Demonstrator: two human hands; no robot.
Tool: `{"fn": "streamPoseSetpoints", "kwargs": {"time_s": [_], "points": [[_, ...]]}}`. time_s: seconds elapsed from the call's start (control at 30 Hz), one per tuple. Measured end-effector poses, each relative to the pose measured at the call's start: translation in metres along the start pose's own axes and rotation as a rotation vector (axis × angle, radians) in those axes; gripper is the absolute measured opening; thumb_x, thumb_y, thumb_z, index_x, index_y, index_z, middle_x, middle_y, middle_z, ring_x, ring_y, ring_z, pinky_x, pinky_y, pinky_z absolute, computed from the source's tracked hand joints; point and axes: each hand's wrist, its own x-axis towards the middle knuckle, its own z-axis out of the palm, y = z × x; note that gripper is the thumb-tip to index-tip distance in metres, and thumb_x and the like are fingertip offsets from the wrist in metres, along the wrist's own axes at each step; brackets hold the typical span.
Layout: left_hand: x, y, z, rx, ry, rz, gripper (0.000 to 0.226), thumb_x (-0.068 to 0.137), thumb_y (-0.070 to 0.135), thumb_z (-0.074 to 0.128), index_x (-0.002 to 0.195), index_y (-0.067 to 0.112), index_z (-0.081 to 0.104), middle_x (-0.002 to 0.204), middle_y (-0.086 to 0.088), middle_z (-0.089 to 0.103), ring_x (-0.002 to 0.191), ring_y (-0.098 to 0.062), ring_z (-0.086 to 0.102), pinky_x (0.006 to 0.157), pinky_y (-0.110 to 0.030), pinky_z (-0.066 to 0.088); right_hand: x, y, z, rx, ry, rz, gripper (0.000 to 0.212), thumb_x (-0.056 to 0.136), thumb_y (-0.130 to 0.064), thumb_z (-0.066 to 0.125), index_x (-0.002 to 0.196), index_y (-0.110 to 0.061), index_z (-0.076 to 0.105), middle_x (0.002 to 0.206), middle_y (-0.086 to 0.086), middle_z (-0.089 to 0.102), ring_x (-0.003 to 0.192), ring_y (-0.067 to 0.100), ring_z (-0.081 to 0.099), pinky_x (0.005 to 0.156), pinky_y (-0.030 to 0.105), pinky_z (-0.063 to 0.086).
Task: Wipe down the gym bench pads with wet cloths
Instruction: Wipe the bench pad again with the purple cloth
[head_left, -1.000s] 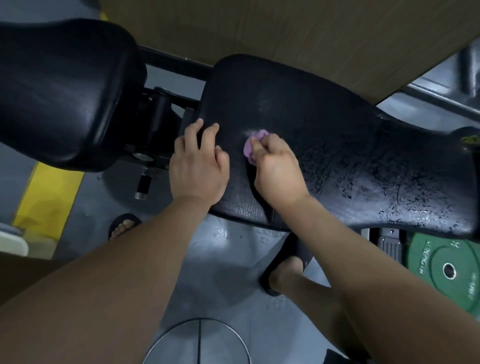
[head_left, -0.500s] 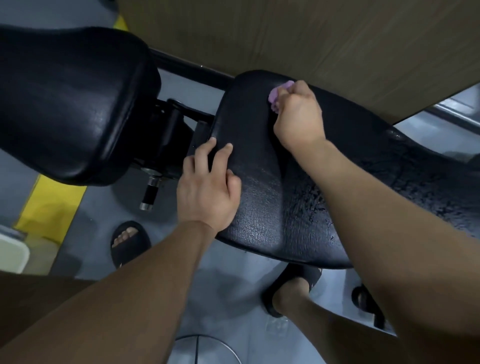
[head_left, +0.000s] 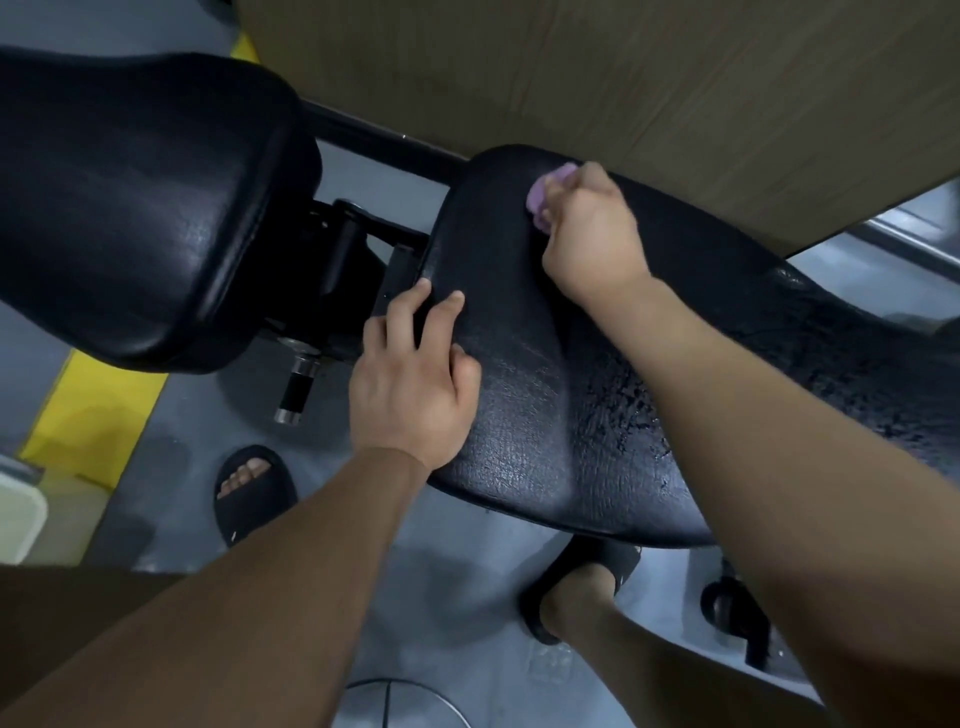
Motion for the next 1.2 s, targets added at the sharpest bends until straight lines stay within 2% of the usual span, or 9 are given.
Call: {"fn": "streamPoseSetpoints", "kwargs": {"time_s": [0.13,0.2,0.3,0.4,0.57,0.77,0.93,1.07,1.2], "points": [[0.001,0.0,-0.001,-0.004,0.0,-0.003,0.05,0.092,0.03,0.047,0.141,0.023,0.055,0.151,-0.004,0.044,0.115,-0.031,0.051,0.071,-0.042,0.054,0.03,-0.005,0.0,0.081,-0.107,0.145,0.036,0.092,-0.007,0.05,0.072,-0.035,0.04,0.101,0.0,0.054,0.089,0.011,0.043,0.081,0.022,0.036],[0.0,0.0,-0.001,-0.005,0.002,0.003,0.05,0.091,0.029,0.048,0.14,0.022,0.056,0.15,-0.005,0.045,0.113,-0.032,0.051,0.072,-0.044,0.054,0.022,-0.018,-0.002,0.116,-0.082,0.179,0.027,0.09,-0.008,0.056,0.081,-0.032,0.049,0.113,0.008,0.055,0.096,0.013,0.036,0.084,0.024,0.034],[0.001,-0.001,0.0,-0.011,-0.002,0.004,0.05,0.091,0.029,0.048,0.139,0.022,0.056,0.15,-0.006,0.044,0.113,-0.033,0.05,0.072,-0.045,0.054,-0.003,-0.04,0.008,0.264,-0.061,-0.051,0.017,0.091,-0.005,0.05,0.087,-0.017,0.06,0.104,0.005,0.06,0.09,0.015,0.051,0.082,0.034,0.047],[0.002,-0.001,0.0,-0.012,-0.004,-0.003,0.05,0.091,0.029,0.048,0.139,0.022,0.056,0.15,-0.005,0.044,0.114,-0.033,0.05,0.072,-0.045,0.055,-0.006,-0.032,0.009,0.256,-0.133,-0.272,0.02,0.093,-0.001,0.048,0.093,-0.017,0.061,0.104,0.003,0.057,0.092,0.025,0.055,0.082,0.041,0.051],[0.002,-0.001,0.0,-0.013,-0.002,-0.001,0.053,0.089,0.031,0.048,0.14,0.022,0.057,0.149,-0.004,0.045,0.113,-0.031,0.051,0.072,-0.044,0.055,0.047,-0.034,0.01,0.093,-0.146,0.03,0.027,0.093,-0.012,0.053,0.115,-0.017,0.068,0.126,0.013,0.055,0.117,0.03,0.051,0.094,0.034,0.042],[0.002,-0.001,-0.001,-0.012,-0.007,0.003,0.052,0.089,0.029,0.048,0.139,0.022,0.057,0.149,-0.005,0.045,0.111,-0.031,0.051,0.073,-0.045,0.056,0.005,-0.052,0.014,0.284,-0.226,-0.404,0.016,0.091,-0.005,0.054,0.092,-0.014,0.067,0.105,0.009,0.057,0.106,0.029,0.058,0.085,0.035,0.051],[0.002,-0.001,-0.001,-0.026,0.004,-0.002,0.052,0.089,0.029,0.049,0.139,0.023,0.058,0.148,-0.004,0.047,0.111,-0.029,0.052,0.071,-0.043,0.056,0.046,-0.04,0.011,0.071,-0.155,-0.169,0.026,0.094,-0.008,0.051,0.115,-0.013,0.066,0.124,0.014,0.055,0.113,0.031,0.053,0.091,0.037,0.045],[0.002,-0.002,-0.001,-0.016,-0.016,-0.006,0.051,0.089,0.029,0.05,0.139,0.023,0.057,0.149,-0.003,0.044,0.113,-0.031,0.051,0.074,-0.045,0.057,0.006,-0.047,0.012,0.251,-0.173,-0.42,0.017,0.097,-0.015,0.046,0.093,-0.013,0.062,0.104,0.001,0.058,0.099,0.022,0.057,0.087,0.042,0.052],[0.003,-0.001,-0.001,-0.014,-0.007,-0.021,0.049,0.088,0.029,0.049,0.136,0.022,0.059,0.147,-0.005,0.047,0.113,-0.032,0.052,0.073,-0.046,0.057,-0.017,-0.041,-0.003,0.258,-0.224,-0.538,0.019,0.092,-0.01,0.06,0.106,-0.006,0.072,0.097,0.01,0.056,0.089,0.03,0.057,0.074,0.037,0.051]]}}
